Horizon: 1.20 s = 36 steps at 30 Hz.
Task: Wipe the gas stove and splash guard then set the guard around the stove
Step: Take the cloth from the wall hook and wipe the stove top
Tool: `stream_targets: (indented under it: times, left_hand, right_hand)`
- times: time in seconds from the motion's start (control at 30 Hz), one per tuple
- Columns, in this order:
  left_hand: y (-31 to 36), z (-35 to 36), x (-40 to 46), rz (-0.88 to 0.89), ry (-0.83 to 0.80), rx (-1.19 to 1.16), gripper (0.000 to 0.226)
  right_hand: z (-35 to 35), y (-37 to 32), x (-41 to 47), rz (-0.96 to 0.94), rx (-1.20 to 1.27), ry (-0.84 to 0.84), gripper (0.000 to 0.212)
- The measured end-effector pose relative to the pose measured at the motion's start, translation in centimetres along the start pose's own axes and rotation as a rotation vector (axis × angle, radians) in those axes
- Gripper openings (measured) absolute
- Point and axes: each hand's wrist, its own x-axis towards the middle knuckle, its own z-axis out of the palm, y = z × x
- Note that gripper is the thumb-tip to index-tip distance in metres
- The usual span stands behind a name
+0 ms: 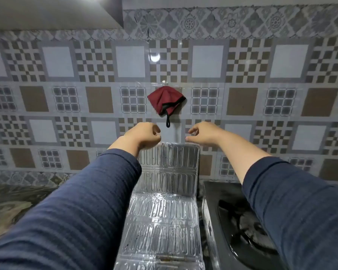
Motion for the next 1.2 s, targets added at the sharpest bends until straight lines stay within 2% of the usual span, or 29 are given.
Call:
stream_targets:
  times: [0.1, 0.3, 0.43, 0.67, 0.8, 0.93, 1.0, 1.2]
  left_hand:
    - [-0.6, -0.4, 2.3, -0.052, 0.067, -0.046, 0.042]
    - [-2.4, -0.5, 9.3, -0.051, 0.24, -0.111, 0.054]
    - [-3.2, 0.1, 13.5, -0.027, 0.324, -0.173, 0.051]
    - [-4.5, 2.0, 18.0, -0.029, 0.364, -0.207, 0.041]
    - [-4.4, 2.3, 18.4, 0.009, 0.485, -0.255, 0.038]
    - [-3.5, 0.9, 17.5, 0.043, 0.599, -0.334, 0.036]
    - [-2.8, -0.2, 16.4, 0.053, 0.643, -0.35, 0.035]
    - [0.1, -0.7, 10.5, 0.113, 0.574, -0.365, 0.04]
  right_hand:
    - [-0.2, 0.1, 2.9, 0.004, 0.06, 0.056, 0.049]
    - [-1.2, -0.6, 10.4, -0.083, 0.152, 0.338, 0.044]
    - [-1.4, -1.4, 14.3, -0.136, 0.271, 0.44, 0.041]
    - [1.0, -2.2, 19.9, -0.139, 0.371, 0.559, 0.027]
    - [1.7, -2.5, 21.2, -0.07, 0.41, 0.673, 0.021]
    - [0.1, -3.3, 20.4, -0.051, 0.333, 0.784, 0.016]
    - [-1.1, -3.4, 19.3, -0.105, 0.41, 0.773, 0.02]
    - [-3.0, -1.8, 11.7, -0.122, 0.533, 0.5, 0.028]
